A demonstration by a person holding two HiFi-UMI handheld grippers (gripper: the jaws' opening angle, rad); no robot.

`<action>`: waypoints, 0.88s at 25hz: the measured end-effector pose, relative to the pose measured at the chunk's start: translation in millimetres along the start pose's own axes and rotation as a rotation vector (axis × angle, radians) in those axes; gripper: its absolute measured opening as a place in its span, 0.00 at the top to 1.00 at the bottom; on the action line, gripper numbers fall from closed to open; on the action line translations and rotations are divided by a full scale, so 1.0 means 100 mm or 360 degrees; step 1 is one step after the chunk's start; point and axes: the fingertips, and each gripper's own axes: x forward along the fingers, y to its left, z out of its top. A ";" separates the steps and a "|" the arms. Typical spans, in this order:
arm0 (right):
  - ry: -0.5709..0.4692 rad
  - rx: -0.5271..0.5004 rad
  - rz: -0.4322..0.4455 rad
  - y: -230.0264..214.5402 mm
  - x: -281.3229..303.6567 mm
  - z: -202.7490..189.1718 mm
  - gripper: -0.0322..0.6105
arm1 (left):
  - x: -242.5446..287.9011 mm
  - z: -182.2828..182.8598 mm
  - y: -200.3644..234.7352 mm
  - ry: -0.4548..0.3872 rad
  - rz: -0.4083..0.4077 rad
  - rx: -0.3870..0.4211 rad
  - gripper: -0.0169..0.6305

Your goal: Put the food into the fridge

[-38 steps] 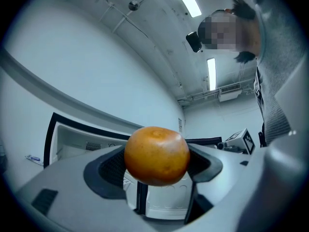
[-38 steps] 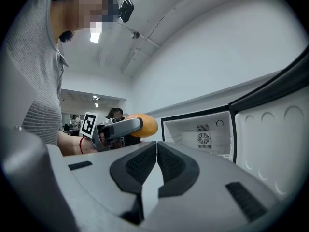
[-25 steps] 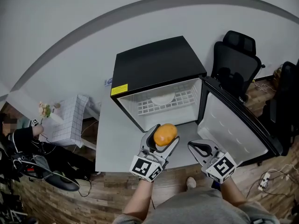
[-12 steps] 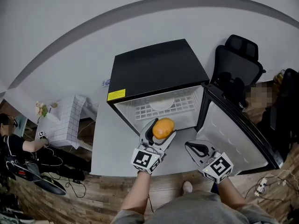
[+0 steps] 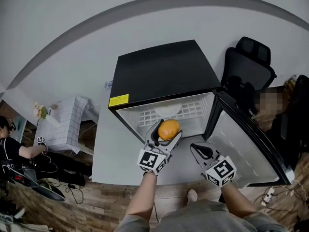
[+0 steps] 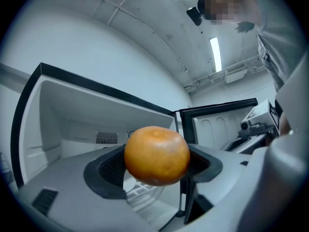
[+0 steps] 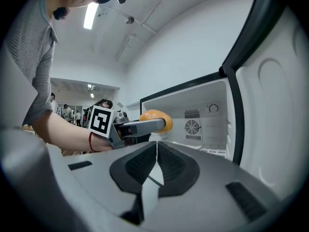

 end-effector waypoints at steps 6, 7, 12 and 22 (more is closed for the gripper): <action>0.0021 0.0031 0.0027 -0.03 0.07 -0.09 0.93 | 0.17 -0.11 0.21 0.0027 0.0058 0.0000 0.41; 0.0022 0.0034 0.0031 -0.04 0.08 -0.11 0.93 | 0.20 -0.12 0.25 0.0032 0.0064 0.0001 0.41; 0.0023 0.0055 0.0037 -0.10 0.16 -0.15 0.93 | 0.34 -0.25 0.39 0.0081 0.0086 0.0025 0.41; 0.0024 0.0078 0.0079 -0.12 0.30 -0.19 0.93 | 0.57 -0.45 0.74 0.0222 0.0231 0.0147 0.41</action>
